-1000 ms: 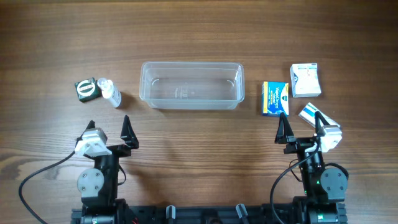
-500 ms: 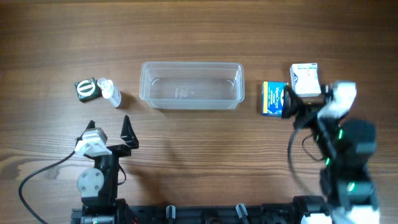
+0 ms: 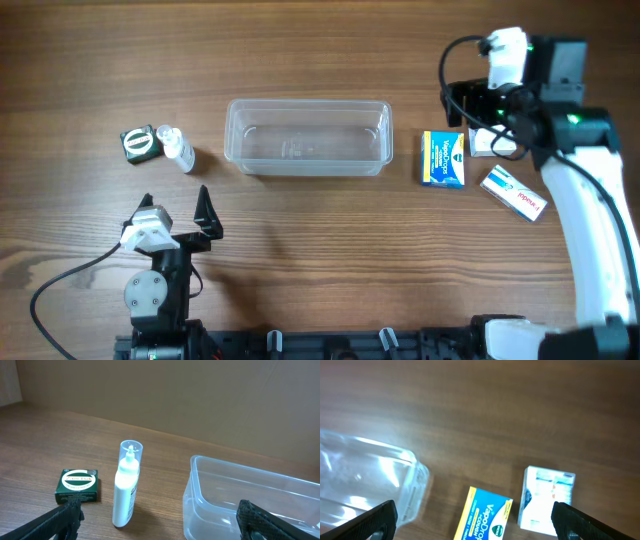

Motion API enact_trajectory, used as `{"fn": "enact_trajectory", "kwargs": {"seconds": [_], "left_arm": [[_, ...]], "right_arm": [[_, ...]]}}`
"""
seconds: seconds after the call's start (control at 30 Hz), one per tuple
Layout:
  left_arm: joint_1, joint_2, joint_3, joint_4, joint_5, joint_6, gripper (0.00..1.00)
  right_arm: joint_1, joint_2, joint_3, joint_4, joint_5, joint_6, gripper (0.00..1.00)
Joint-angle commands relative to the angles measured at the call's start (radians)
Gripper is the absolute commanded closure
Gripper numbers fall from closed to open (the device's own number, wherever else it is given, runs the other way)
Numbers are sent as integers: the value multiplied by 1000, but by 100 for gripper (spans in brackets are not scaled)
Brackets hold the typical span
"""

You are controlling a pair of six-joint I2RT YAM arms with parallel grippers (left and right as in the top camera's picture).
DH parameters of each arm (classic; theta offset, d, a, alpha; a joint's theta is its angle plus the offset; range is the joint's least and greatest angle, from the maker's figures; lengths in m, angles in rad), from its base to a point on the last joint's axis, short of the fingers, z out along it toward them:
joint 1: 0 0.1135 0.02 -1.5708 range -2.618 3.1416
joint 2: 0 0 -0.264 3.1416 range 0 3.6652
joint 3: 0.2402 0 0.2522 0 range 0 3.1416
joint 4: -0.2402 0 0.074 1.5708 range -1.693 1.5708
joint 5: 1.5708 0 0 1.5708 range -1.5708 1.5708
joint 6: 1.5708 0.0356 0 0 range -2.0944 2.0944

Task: Pack container
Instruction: 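Reach right gripper to the white Hansaplast box and grasp it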

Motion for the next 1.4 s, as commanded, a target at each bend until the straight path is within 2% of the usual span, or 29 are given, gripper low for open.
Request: {"fn": "enact_trajectory", "kwargs": {"seconds": [0.0,0.33,0.53,0.77,0.93,1.37], "left_arm": [[7,-3,-5,-1,9,19,0],[7,-3,-5,-1,8,19,0],[7,-3,-5,-1,8,19,0],[8,-3,-5,-1,8,19,0],[8,-3,-5,-1,9,19,0],[7,-3,-5,-1,9,19,0]], "right_arm": [[-10,93,14,8,2,-29,0],[-102,290,14,23,103,175,0],[-153,354,14,12,102,151,0],[-164,391,14,19,104,42,0],[-180,443,14,44,182,42,0],[-211,490,14,84,174,13,0]]}}
